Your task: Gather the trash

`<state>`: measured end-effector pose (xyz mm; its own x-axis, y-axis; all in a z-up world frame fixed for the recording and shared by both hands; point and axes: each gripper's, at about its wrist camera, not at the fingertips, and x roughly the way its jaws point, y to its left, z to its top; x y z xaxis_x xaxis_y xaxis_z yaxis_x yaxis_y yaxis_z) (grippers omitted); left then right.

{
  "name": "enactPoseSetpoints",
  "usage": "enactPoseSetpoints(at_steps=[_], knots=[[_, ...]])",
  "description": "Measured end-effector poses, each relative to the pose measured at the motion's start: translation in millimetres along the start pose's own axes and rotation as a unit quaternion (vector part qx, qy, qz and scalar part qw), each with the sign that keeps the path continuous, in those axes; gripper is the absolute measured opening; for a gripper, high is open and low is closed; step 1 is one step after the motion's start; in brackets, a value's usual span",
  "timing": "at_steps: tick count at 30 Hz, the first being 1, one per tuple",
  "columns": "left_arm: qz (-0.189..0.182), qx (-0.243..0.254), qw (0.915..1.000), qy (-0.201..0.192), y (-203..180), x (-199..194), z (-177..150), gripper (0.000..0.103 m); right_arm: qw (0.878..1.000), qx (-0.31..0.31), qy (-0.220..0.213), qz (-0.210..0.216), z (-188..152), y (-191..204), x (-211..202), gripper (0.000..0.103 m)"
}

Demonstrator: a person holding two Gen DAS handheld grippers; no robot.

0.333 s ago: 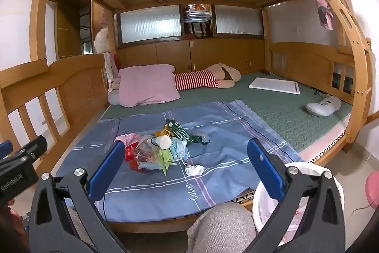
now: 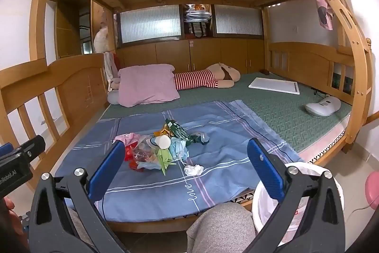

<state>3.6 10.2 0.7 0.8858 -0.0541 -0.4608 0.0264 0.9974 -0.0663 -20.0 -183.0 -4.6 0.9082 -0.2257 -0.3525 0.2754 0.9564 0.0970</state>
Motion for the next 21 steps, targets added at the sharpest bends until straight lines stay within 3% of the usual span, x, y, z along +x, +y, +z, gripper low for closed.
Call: enactPoseSetpoints(at_steps=[21], knots=[[0.013, 0.024, 0.9996, -0.007, -9.1, -0.7, -6.0, 0.100, 1.000, 0.001, 0.000, -0.005, 1.4, -2.0, -2.2, 0.100]])
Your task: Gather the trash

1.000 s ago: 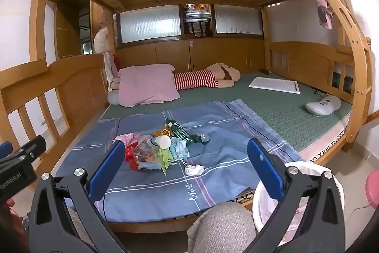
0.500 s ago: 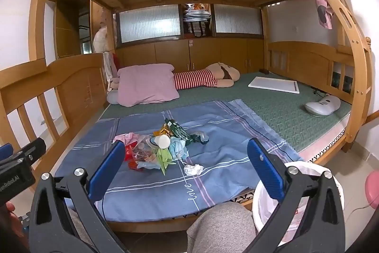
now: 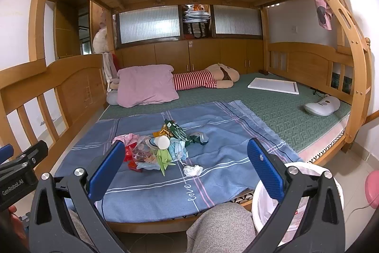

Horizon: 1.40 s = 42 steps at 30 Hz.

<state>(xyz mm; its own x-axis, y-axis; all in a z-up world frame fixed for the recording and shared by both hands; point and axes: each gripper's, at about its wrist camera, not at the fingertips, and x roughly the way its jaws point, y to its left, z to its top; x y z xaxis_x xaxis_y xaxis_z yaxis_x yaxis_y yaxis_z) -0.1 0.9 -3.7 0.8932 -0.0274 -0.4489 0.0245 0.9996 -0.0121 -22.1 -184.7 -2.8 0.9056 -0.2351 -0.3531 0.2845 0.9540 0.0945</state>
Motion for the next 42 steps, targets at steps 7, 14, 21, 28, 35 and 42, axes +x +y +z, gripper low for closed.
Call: enactPoseSetpoints(at_steps=[7, 14, 21, 28, 35, 42], knots=[[0.004, 0.002, 1.0000, -0.002, 0.3, -1.4, 0.0, 0.100, 1.000, 0.001, 0.000, -0.001, 0.7, 0.1, -0.2, 0.100], [0.003, 0.001, 1.0000, -0.002, 1.3, -1.4, 0.2, 0.100, 1.000, 0.001, 0.000, -0.002, 0.3, -0.8, -0.4, 0.100], [0.005, 0.002, 1.0000, 0.000, 1.0, -0.8, 1.5, 0.100, 1.000, 0.002, -0.001, -0.003, 0.3, -2.2, 0.1, 0.100], [0.005, 0.002, 1.0000, 0.001, 2.6, -0.4, 1.7, 0.100, 1.000, 0.001, -0.002, -0.001, -1.4, -0.7, 1.4, 0.100], [0.006, 0.002, 1.0000, 0.002, 2.8, -0.9, 1.8, 0.100, 1.000, 0.002, -0.002, -0.002, -1.7, -0.6, 2.6, 0.100], [0.006, 0.003, 1.0000, 0.002, 2.3, -0.8, 1.1, 0.100, 1.000, 0.003, -0.003, -0.001, -3.0, -0.7, 0.8, 0.100]])
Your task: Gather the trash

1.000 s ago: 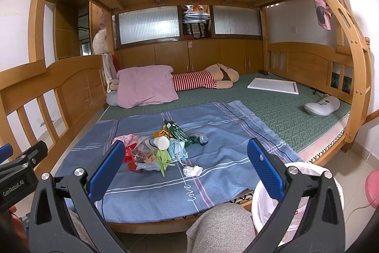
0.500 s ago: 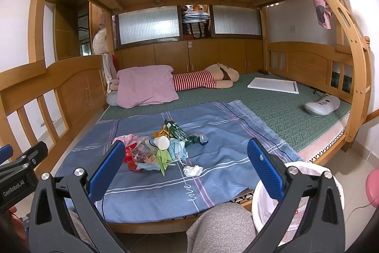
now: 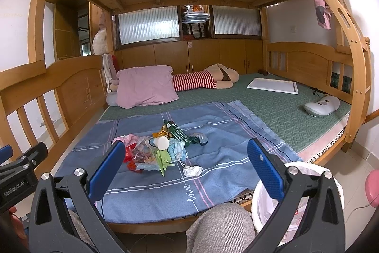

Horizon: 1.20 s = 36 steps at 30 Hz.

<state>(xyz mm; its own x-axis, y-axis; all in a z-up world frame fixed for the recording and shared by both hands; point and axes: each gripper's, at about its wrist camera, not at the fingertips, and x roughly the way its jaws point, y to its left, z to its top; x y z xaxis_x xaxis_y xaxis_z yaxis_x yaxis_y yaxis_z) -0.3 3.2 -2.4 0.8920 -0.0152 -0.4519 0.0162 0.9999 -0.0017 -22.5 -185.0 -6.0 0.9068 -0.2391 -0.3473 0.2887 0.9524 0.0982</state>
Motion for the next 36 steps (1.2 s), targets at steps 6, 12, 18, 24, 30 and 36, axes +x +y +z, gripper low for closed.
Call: enactPoseSetpoints(at_steps=[6, 12, 18, 24, 30, 36], knots=[[-0.002, 0.000, 1.0000, -0.001, 1.9, 0.1, -0.2, 0.100, 1.000, 0.003, 0.000, -0.002, -0.1, -2.3, 0.1, 0.100], [-0.001, -0.001, 1.0000, -0.001, 2.1, 0.1, -0.5, 0.100, 1.000, 0.003, 0.000, -0.003, 0.4, -3.2, -0.7, 0.100], [-0.001, -0.001, 1.0000, 0.000, 3.2, 0.3, -1.1, 0.100, 1.000, 0.003, 0.000, -0.003, 0.7, -3.5, -0.7, 0.100], [-0.001, -0.002, 1.0000, -0.001, 3.5, 0.5, -1.1, 0.100, 1.000, 0.002, -0.001, -0.003, 0.2, -3.4, -0.8, 0.100], [-0.004, -0.002, 1.0000, -0.001, 2.0, 0.0, -0.5, 0.100, 1.000, 0.002, 0.000, -0.003, 0.5, -3.6, -0.7, 0.100], [-0.017, -0.013, 0.9997, 0.007, 1.3, 0.7, 0.1, 0.100, 1.000, 0.004, 0.002, -0.003, 0.5, -4.5, 0.0, 0.100]])
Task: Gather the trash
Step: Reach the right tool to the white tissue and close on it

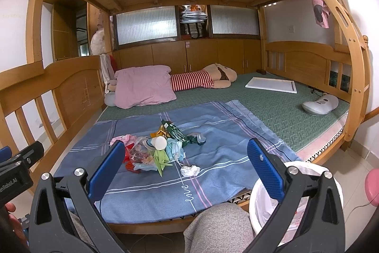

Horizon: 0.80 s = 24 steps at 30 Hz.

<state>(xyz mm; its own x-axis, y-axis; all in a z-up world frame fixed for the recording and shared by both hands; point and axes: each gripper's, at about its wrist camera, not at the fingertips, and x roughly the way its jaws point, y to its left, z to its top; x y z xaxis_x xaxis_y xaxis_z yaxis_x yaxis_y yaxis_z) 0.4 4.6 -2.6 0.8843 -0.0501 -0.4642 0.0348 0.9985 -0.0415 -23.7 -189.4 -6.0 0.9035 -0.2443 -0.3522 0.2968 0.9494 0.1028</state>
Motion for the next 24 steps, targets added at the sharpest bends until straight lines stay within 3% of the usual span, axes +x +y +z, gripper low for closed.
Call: enactPoseSetpoints(at_steps=[10, 15, 18, 20, 24], knots=[[-0.005, -0.004, 1.0000, 0.007, -2.1, 8.7, -1.8, 0.100, 1.000, -0.001, 0.012, 0.001, -2.1, -3.4, 10.0, 0.100], [-0.040, 0.000, 0.9985, 0.037, -5.8, 24.4, -3.1, 0.100, 1.000, 0.000, 0.015, 0.021, -4.9, -12.4, 29.2, 0.100], [-0.055, -0.011, 0.9961, 0.068, 0.2, 44.0, -9.8, 0.100, 0.998, 0.003, 0.057, 0.010, -16.5, -28.9, 68.9, 0.100], [-0.062, -0.026, 0.9934, 0.092, 9.1, 61.0, -13.8, 0.100, 0.994, 0.000, 0.111, 0.002, -29.2, -38.4, 106.5, 0.100], [-0.052, -0.046, 0.9893, 0.129, 27.8, 98.6, -19.2, 0.100, 0.985, -0.001, 0.175, -0.005, -49.7, -46.3, 166.1, 0.100]])
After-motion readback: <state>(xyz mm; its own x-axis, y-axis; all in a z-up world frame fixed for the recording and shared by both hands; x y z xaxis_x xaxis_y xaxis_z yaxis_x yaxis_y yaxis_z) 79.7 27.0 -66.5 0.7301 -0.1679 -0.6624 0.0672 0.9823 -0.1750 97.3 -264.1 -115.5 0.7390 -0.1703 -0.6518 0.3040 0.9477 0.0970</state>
